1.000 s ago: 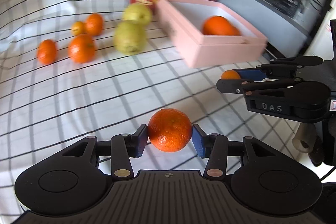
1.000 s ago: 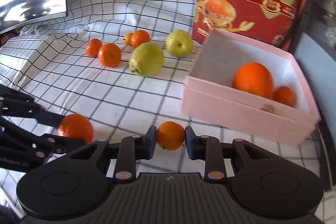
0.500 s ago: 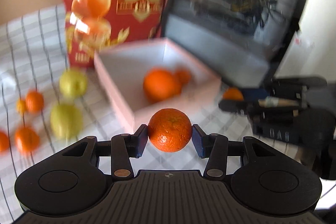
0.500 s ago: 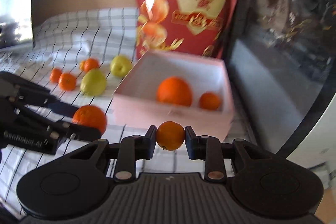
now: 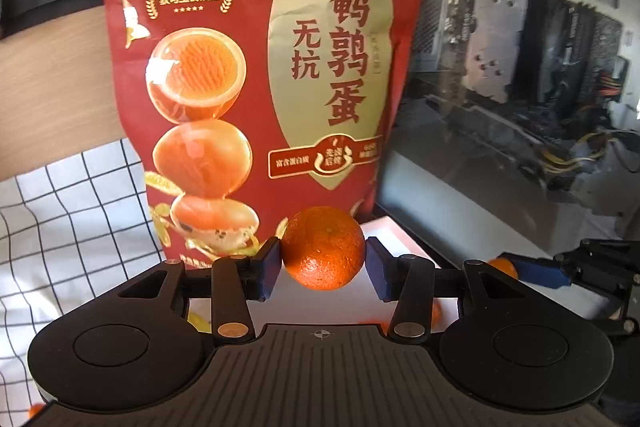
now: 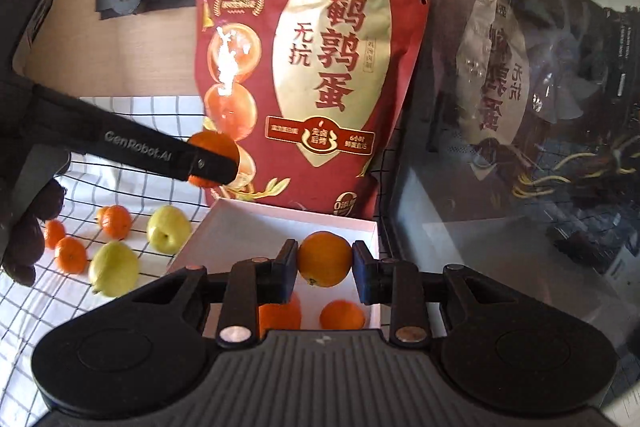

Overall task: Organize fruits
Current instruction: 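Release the tangerine into the pink box with the left tool while the right tool carries its tangerine over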

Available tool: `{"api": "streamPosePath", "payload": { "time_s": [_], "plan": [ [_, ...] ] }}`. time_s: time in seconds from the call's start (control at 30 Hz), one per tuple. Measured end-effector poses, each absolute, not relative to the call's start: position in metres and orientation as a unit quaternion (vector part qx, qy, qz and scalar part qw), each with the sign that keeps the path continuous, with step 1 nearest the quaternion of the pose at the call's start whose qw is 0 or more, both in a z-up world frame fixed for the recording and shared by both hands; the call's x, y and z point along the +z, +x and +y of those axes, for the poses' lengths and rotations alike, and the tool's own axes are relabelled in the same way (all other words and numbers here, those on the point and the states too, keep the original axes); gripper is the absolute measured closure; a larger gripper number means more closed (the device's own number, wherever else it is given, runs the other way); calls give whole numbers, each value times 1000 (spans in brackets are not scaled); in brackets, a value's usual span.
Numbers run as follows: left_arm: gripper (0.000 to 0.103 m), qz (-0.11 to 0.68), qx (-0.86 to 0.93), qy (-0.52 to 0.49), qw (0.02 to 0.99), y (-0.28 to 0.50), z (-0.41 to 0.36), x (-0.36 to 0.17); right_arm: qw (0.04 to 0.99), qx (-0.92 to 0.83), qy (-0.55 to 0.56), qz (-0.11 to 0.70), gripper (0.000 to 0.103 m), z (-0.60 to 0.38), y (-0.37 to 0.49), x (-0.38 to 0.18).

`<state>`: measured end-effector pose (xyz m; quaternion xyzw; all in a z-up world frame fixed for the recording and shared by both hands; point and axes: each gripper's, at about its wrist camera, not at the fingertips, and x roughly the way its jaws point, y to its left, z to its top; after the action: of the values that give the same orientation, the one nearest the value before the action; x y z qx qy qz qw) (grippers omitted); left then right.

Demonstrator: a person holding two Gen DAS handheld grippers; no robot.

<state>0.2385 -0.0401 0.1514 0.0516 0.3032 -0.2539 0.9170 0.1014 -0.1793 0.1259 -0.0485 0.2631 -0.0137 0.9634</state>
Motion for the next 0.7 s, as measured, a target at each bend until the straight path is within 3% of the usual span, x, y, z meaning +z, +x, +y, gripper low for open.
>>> {"api": "streamPosePath", "payload": {
  "time_s": [0.33, 0.7],
  "plan": [
    [51, 339, -212, 54, 915, 264, -50, 132, 955, -2, -26, 295, 75, -187, 130, 99],
    [51, 313, -205, 12, 927, 243, -11, 149, 953, 10, -40, 300, 75, -175, 156, 95]
  ]
}}
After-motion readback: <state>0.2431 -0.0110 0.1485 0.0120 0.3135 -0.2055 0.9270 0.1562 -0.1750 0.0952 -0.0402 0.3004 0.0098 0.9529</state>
